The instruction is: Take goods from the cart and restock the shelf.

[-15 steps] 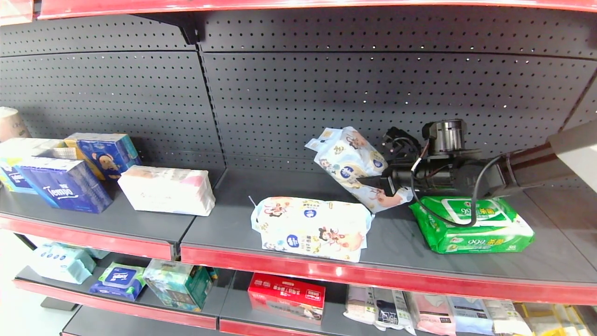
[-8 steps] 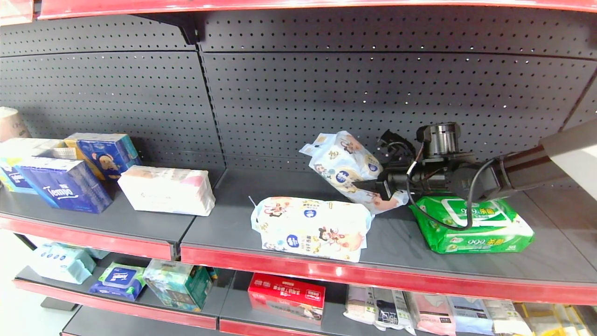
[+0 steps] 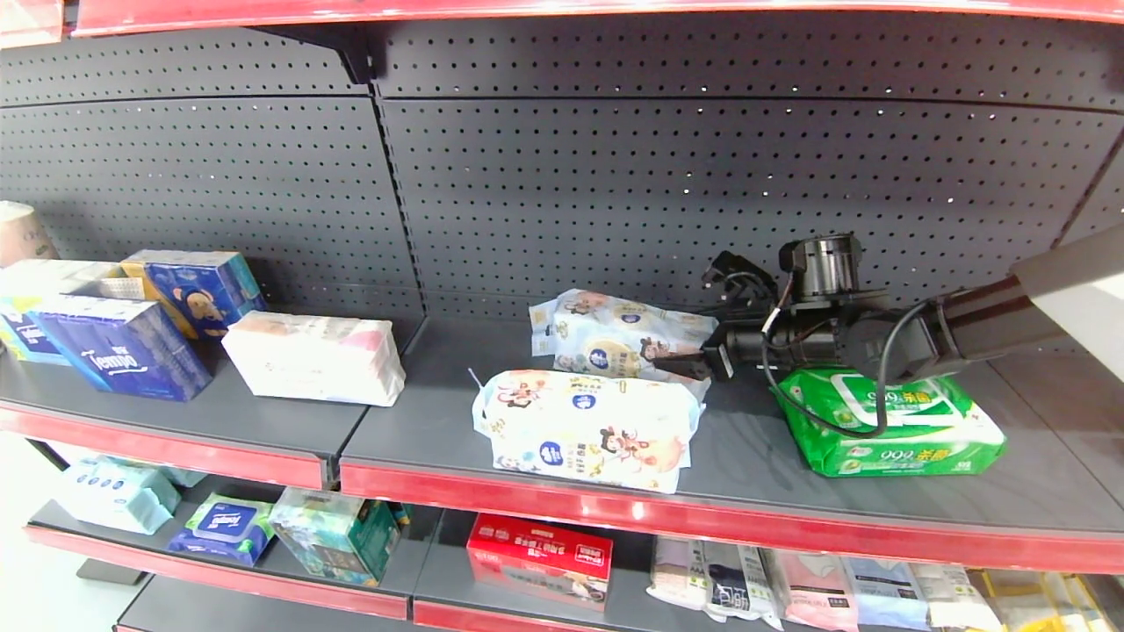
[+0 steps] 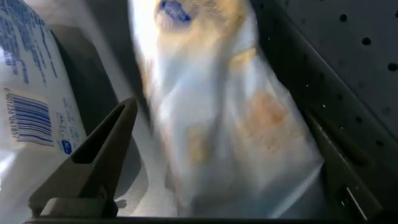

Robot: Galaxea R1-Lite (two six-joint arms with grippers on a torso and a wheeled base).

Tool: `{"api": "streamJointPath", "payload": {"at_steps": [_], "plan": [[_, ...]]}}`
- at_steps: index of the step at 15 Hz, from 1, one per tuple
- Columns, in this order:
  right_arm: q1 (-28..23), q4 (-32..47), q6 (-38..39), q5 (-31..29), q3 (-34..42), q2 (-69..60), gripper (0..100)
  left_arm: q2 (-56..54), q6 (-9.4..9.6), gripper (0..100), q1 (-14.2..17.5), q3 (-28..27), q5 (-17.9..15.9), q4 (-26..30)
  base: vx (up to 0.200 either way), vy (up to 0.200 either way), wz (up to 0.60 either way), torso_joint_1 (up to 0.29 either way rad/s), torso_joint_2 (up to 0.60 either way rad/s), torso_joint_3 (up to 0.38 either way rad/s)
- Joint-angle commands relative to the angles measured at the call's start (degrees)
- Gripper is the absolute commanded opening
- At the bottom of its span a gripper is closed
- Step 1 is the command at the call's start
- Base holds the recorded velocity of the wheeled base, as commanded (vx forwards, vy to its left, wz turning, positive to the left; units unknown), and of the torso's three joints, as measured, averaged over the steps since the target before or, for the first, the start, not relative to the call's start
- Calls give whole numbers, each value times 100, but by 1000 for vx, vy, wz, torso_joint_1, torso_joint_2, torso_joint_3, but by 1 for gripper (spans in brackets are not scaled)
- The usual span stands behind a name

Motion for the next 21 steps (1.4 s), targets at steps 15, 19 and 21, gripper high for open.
{"api": "streamJointPath", "payload": {"at_steps": [15,19,21], "plan": [[-178,-31,113,-146,135,-28,100,9,2,100,1,1,0,-1,0,0,0,0,0,0],[-98,-31,166,-155,144,-28,0,9,2,100,1,1,0,-1,0,0,0,0,0,0],[-107,-31,140,-146,170,-28,0,9,2,100,1,1,0,-1,0,0,0,0,0,0]]}}
